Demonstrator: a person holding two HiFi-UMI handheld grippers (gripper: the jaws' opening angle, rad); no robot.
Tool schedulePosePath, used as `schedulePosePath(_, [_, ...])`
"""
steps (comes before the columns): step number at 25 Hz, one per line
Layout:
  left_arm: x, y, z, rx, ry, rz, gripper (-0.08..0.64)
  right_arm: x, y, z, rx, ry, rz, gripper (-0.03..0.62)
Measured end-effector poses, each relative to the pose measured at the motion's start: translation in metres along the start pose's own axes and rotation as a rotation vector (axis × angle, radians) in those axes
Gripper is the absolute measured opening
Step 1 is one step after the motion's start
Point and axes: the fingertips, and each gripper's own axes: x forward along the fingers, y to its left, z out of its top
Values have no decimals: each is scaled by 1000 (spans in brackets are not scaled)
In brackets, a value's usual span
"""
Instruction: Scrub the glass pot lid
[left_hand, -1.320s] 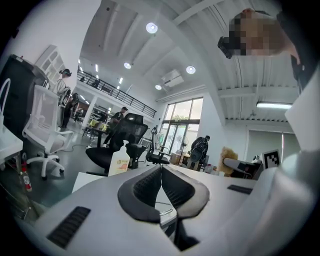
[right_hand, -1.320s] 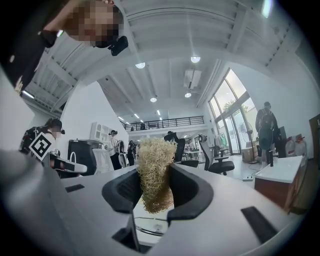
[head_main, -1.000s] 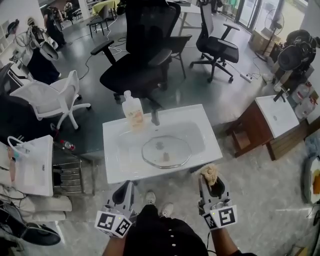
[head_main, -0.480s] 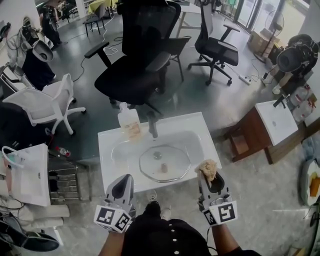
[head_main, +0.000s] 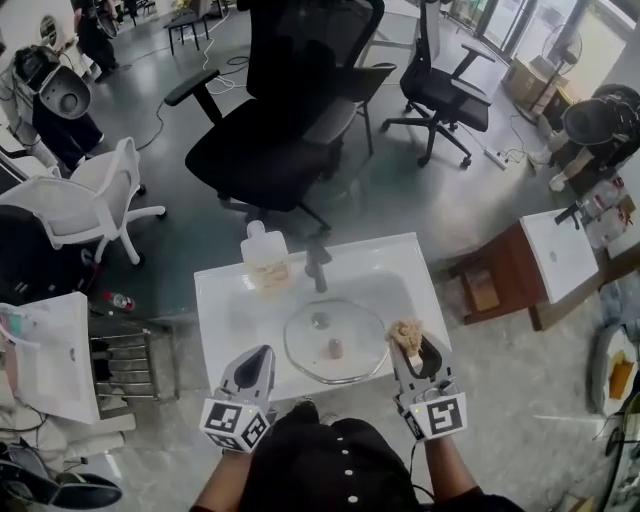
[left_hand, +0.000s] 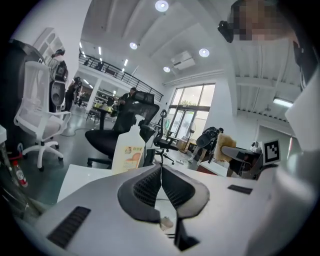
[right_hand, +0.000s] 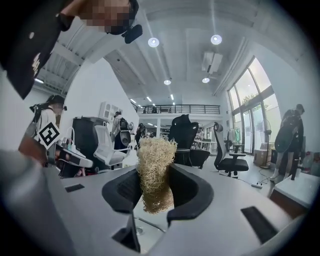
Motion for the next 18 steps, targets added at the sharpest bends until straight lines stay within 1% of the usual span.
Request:
schedulePosePath(4, [17,11,-27,-55,104,16,27,25,6,-18,-63,54,63,150])
schedulePosePath(6, [24,16,-42,-59,152,27,28,37,11,-33,-115,89,110,149])
schedulePosePath(8, [31,24,-58,-83,200,43,28,51,18,-53,-180,144,171,149])
schedulePosePath(10, [37,32,-76,-128,238,72,28,64,25,-79,-240,221,237,150])
schedulePosePath(12, [43,43,-93,-164,272,127,34,78,33,-105,-292,286,303,149])
schedulePosePath(13, [46,48,-101,-174,289,157,44,85,37,-117,-318,307,338,149])
schedulePosePath(14, [49,52,-109,-184,310,181,74,93,41,-128,-348,322,376,149])
schedulePosePath(15, [53,56,-117,-196,334,200,149,100,46,-139,-379,335,416,150])
schedulePosePath(16, [56,58,-125,-215,355,214,173,106,52,-151,-410,348,457,150])
schedulePosePath(18, [62,61,-141,-269,386,226,173,118,63,-179,-464,375,537,150])
